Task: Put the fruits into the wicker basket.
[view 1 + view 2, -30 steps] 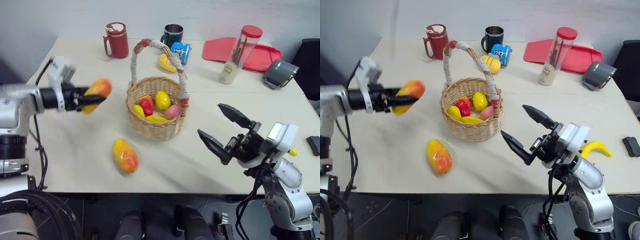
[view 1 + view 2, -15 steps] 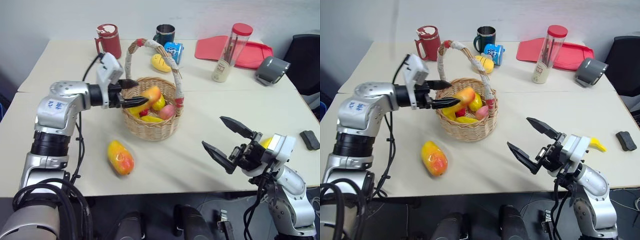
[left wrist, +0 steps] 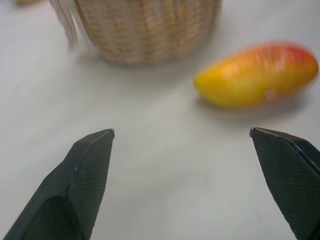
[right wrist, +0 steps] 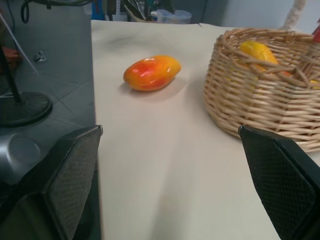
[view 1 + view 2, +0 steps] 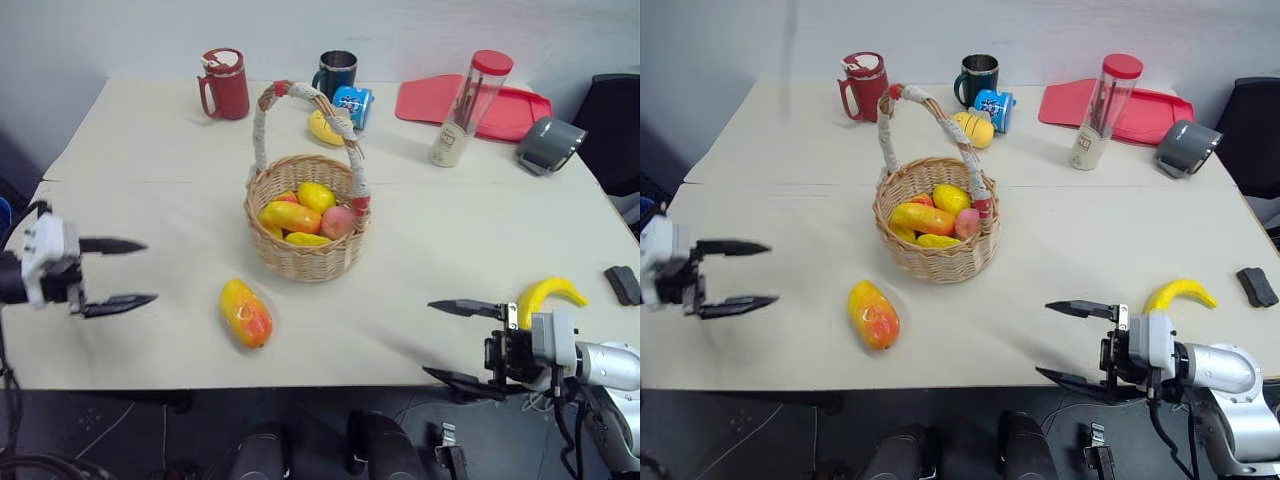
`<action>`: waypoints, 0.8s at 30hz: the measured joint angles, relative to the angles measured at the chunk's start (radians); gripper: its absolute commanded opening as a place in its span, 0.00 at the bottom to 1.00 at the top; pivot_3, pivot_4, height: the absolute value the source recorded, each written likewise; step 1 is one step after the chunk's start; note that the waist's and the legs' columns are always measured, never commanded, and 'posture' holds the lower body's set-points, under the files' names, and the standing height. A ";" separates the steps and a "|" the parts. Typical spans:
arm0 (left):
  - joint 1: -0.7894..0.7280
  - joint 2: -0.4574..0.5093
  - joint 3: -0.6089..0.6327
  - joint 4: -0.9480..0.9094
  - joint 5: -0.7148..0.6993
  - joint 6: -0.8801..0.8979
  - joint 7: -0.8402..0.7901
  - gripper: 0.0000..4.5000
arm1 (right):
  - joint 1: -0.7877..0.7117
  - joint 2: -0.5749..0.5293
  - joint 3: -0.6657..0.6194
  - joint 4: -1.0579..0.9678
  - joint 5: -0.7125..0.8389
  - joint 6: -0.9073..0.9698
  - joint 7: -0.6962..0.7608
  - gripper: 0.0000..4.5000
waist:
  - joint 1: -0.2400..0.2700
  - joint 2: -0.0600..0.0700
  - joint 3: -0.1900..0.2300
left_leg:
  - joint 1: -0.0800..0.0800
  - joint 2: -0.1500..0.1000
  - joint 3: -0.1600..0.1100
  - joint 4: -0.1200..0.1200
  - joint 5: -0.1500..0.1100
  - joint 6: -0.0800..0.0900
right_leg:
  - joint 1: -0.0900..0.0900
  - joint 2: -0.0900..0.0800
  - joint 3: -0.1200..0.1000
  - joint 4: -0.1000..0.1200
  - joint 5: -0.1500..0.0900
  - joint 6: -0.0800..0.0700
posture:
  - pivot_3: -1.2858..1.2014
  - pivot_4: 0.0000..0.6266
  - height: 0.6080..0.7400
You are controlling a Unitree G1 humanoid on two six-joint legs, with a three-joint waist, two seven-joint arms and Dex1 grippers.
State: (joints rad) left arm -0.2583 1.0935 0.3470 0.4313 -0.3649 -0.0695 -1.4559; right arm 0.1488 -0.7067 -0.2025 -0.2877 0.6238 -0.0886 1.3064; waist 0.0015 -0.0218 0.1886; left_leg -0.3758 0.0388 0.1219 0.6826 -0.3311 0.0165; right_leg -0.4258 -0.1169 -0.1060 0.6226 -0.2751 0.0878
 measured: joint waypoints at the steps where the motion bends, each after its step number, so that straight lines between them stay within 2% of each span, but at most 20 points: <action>1: 0.017 0.022 0.014 0.059 0.016 -0.047 0.000 1.00 | 0.006 0.000 0.000 0.000 0.000 0.001 -0.001 1.00 | -0.001 0.000 0.000 | 0.000 0.000 0.000 0.000 -0.001 0.000 | 0.000 0.000 0.000 0.000 0.000 0.000 | 0.52 0.24 1.00; 4: 0.072 0.073 0.056 0.236 0.045 -0.116 0.004 1.00 | 0.044 0.001 -0.001 -0.003 -0.003 0.004 -0.011 1.00 | -0.003 0.000 0.000 | 0.000 0.002 0.001 0.000 -0.002 -0.001 | -0.001 0.000 -0.001 0.001 -0.001 -0.002 | 0.52 0.24 1.00; 6: 0.101 0.074 0.068 0.267 0.039 -0.114 -0.016 1.00 | 0.065 0.002 -0.002 -0.020 -0.005 0.006 -0.029 1.00 | -0.003 0.000 0.000 | 0.000 0.002 0.002 0.000 -0.003 -0.001 | -0.001 0.000 -0.001 0.001 -0.001 -0.002 | 0.52 0.24 1.00; 10: 0.134 0.043 0.044 -0.003 -0.059 0.018 -0.045 1.00 | 0.052 0.004 -0.002 -0.054 -0.005 0.010 -0.062 1.00 | 0.014 -0.002 -0.001 | 0.001 0.001 0.001 0.001 -0.004 0.000 | 0.000 -0.001 0.000 0.001 -0.001 -0.001 | 0.52 0.24 1.00; 13: 0.060 -0.007 -0.057 -0.250 -0.095 0.085 -0.038 1.00 | 0.022 -0.003 0.003 -0.064 -0.007 0.017 -0.050 1.00 | 0.025 -0.001 -0.001 | 0.002 0.000 0.002 0.001 -0.004 0.000 | 0.002 -0.002 0.001 0.001 0.000 -0.001 | 0.52 0.24 1.00; 16: -0.043 -0.038 -0.239 -0.395 0.037 0.028 -0.011 1.00 | -0.006 -0.028 0.026 -0.066 -0.018 0.023 -0.023 1.00 | 0.024 0.000 -0.001 | 0.003 -0.001 0.003 0.001 -0.004 0.000 | 0.002 0.001 0.001 0.003 0.000 -0.001 | 0.52 0.24 1.00; 18: -0.117 -0.068 -0.345 -0.448 0.103 0.041 0.000 1.00 | -0.021 -0.029 0.035 -0.066 -0.021 0.038 -0.028 1.00 | 0.018 0.000 -0.001 | 0.003 -0.003 0.005 0.001 -0.003 -0.001 | 0.001 0.003 0.002 0.005 0.000 -0.001 | 0.52 0.24 1.00; 24: -0.221 -0.164 -0.483 -0.451 0.173 0.008 0.005 1.00 | -0.053 -0.030 0.043 -0.103 -0.022 0.093 -0.068 1.00 | 0.007 0.000 -0.001 | 0.003 -0.002 0.005 0.001 -0.003 -0.002 | 0.001 0.004 0.002 0.004 -0.001 -0.001 | 0.52 0.24 1.00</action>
State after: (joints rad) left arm -0.4789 0.9296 -0.1364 -0.0199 -0.1920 -0.0615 -1.4509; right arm 0.0960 -0.7363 -0.1600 -0.3908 0.6022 0.0045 1.2385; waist 0.0082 -0.0216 0.1872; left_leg -0.3724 0.0372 0.1274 0.6835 -0.3338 0.0143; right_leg -0.4251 -0.1129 -0.1036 0.6266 -0.2757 0.0867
